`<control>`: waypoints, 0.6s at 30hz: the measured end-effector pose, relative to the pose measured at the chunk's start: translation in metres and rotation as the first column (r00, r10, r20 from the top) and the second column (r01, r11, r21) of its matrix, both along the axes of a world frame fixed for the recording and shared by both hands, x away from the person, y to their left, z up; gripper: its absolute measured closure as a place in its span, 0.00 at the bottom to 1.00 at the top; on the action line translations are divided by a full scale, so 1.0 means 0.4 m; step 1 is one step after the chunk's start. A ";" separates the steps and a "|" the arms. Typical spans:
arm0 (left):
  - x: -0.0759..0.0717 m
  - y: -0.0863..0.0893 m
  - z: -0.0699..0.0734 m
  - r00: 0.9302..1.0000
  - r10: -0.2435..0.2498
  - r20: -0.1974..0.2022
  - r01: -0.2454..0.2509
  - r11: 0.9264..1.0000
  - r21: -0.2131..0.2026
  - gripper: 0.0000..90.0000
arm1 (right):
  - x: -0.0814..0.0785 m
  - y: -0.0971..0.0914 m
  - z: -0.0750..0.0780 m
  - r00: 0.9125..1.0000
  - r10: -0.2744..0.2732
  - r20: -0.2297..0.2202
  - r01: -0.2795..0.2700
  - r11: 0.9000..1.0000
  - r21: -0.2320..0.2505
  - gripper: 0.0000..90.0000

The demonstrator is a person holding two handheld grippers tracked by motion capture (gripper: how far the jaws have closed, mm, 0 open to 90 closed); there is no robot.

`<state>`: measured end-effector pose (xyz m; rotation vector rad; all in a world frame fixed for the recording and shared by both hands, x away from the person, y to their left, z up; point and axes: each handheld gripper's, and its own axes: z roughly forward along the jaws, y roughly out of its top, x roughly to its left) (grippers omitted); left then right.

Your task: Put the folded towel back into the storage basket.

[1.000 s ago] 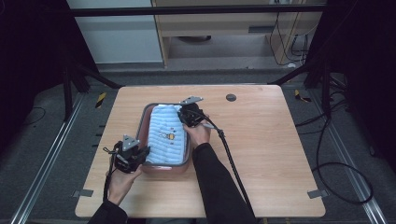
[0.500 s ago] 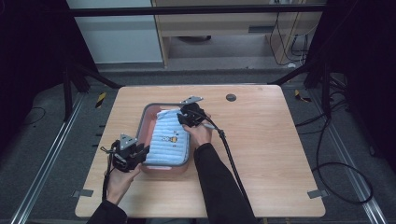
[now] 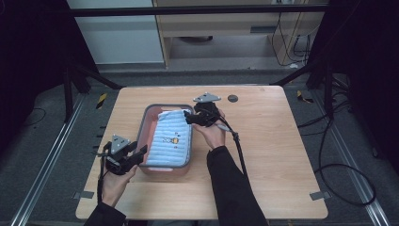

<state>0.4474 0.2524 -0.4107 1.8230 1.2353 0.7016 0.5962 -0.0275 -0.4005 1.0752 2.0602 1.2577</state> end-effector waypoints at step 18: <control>-0.009 0.071 0.005 0.998 0.012 0.057 -0.013 1.000 0.021 0.32 | -0.139 -0.282 0.002 0.995 -0.102 0.009 0.101 0.992 0.077 0.21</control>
